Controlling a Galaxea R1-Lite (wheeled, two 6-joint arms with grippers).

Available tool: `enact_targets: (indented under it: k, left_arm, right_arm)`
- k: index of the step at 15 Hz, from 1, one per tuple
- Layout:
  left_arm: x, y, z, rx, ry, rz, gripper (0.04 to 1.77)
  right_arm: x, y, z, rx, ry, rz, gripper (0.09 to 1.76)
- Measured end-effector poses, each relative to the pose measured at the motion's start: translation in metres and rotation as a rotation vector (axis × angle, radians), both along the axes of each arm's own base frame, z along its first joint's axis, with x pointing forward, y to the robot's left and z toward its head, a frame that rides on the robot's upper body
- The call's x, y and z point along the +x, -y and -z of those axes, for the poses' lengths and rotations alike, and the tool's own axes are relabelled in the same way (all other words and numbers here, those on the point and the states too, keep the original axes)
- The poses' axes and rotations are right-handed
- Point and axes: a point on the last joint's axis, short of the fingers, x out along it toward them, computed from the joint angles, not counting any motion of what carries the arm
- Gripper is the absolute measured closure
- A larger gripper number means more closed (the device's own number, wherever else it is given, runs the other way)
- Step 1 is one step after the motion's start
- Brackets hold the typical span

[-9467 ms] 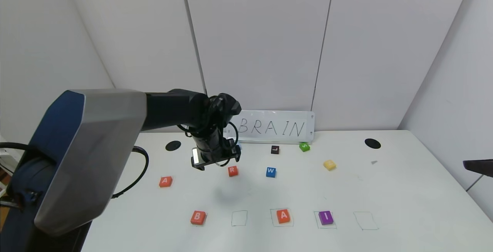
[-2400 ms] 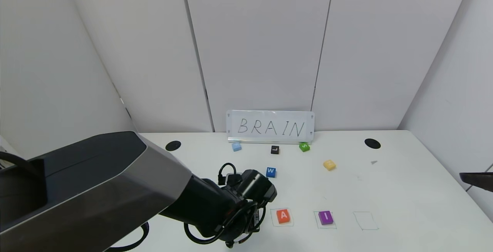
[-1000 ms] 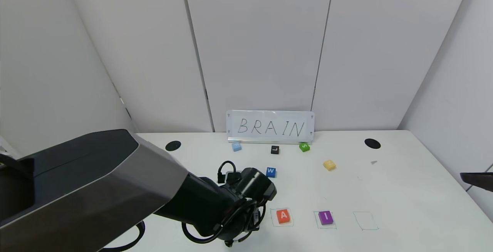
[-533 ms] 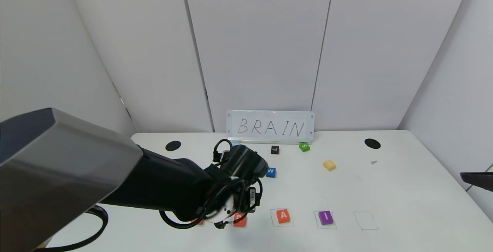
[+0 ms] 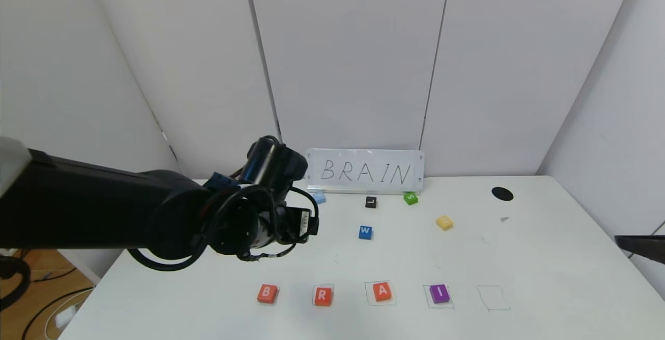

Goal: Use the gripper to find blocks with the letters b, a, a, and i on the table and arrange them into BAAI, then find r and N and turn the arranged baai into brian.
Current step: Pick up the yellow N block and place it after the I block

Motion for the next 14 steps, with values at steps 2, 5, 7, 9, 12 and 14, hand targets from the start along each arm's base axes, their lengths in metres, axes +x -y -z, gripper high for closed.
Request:
enact_targets:
  k: [2, 5, 7, 9, 12, 14]
  left_arm:
    - [-0.005, -0.013, -0.020, 0.029, 0.052, 0.025, 0.12]
    - [-0.016, -0.032, -0.045, 0.034, 0.118, 0.019, 0.11]
    - [-0.028, -0.042, -0.057, 0.038, 0.117, 0.012, 0.11]
    - [-0.038, -0.053, -0.068, 0.032, 0.112, 0.004, 0.11]
    - [-0.051, -0.075, -0.083, 0.014, 0.075, 0.017, 0.11]
    - [-0.058, -0.084, -0.091, 0.001, 0.084, 0.034, 0.10]
  right_arm:
    - [0.006, -0.001, 0.000, 0.011, 0.042, 0.001, 0.14]
    - [0.011, -0.003, 0.003, 0.028, 0.072, -0.003, 0.14]
    - [0.012, -0.003, 0.005, 0.030, 0.067, 0.002, 0.14]
    - [0.013, -0.003, 0.005, 0.032, 0.064, 0.003, 0.14]
    - [0.015, -0.005, 0.008, 0.031, 0.051, -0.006, 0.14]
    - [0.018, -0.007, 0.010, 0.029, 0.040, -0.013, 0.14]
